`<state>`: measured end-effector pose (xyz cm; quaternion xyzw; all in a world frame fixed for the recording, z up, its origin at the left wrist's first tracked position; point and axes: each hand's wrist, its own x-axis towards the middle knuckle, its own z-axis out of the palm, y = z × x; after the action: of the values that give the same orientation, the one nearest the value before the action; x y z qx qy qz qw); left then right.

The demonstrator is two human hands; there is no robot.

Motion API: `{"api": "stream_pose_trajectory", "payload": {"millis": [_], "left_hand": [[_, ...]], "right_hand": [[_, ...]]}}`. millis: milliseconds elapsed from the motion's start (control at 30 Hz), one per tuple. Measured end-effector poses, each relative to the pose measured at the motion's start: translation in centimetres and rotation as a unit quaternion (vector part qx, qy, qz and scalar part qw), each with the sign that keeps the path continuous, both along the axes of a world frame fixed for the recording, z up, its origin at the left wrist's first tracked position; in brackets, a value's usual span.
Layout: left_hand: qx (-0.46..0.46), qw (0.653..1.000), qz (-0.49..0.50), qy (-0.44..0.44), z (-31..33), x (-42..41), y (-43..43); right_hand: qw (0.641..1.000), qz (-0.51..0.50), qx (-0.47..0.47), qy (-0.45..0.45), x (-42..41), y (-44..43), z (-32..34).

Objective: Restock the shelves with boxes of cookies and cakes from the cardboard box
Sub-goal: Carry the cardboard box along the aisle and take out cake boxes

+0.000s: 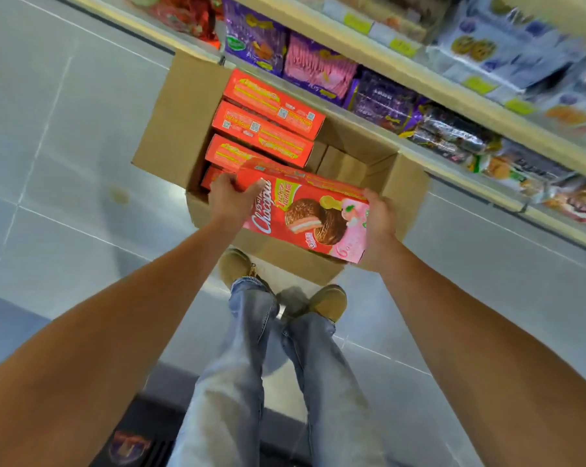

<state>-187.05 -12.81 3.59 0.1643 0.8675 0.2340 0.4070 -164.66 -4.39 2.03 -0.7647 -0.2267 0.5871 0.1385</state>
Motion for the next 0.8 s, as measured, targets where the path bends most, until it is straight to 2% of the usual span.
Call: {"api": "stream_pose_trajectory", "payload": {"millis": [33, 133, 200, 233, 300, 367, 433, 500, 567, 600, 633, 733, 800], "left_hand": [[0.009, 1.0, -0.004, -0.009, 2.5, 0.9, 0.7], [-0.009, 0.999, -0.037, -0.021, 8.0, 2.7, 1.7], [-0.01, 0.989, -0.139, 0.059, 12.2, 4.0, 3.0], [0.02, 0.97, -0.222, 0.098, 14.6, 4.7, 3.8], [0.078, 0.916, -0.383, 0.089, 20.5, 6.7, 5.8], [0.061, 0.86, -0.506, 0.033, 24.9, 8.3, 8.1], [0.05, 0.816, -0.574, 0.037, 29.3, 10.3, 9.1], [0.035, 0.823, -0.567, 0.021, 31.0, 11.2, 9.6], [0.044, 0.821, -0.565, 0.066, 34.0, 12.2, 9.9], [0.057, 0.813, -0.568, 0.117, 35.8, 12.7, 10.3], [0.069, 0.795, -0.575, 0.177, 37.7, 13.3, 10.6], [0.106, 0.747, -0.573, 0.321, 42.6, 14.7, 11.4], [0.129, 0.711, -0.573, 0.387, 45.4, 15.7, 11.8]], "right_hand": [[0.999, 0.007, 0.031, -0.022, 0.4, 0.6, 4.2], [0.993, 0.022, 0.096, -0.07, 2.2, 1.6, 10.7], [0.987, 0.046, 0.126, -0.09, 2.6, 2.3, 14.4], [0.984, 0.065, 0.133, -0.101, 2.6, 2.6, 16.4], [0.974, 0.098, 0.161, -0.125, 3.0, 3.3, 21.4], [0.967, 0.137, 0.185, -0.108, 2.6, 4.0, 25.4], [0.956, 0.171, 0.227, -0.074, 2.9, 4.2, 30.0], [0.945, 0.198, 0.256, -0.037, 3.2, 4.2, 32.2], [0.946, 0.196, 0.259, -0.002, 4.2, 4.7, 36.1], [0.947, 0.188, 0.259, 0.022, 4.5, 5.0, 38.4], [0.949, 0.19, 0.251, 0.028, 5.1, 5.1, 40.8], [0.954, 0.214, 0.206, -0.033, 6.7, 5.5, 46.4], [0.965, 0.217, 0.146, 0.022, 7.4, 5.9, 49.1]]}}
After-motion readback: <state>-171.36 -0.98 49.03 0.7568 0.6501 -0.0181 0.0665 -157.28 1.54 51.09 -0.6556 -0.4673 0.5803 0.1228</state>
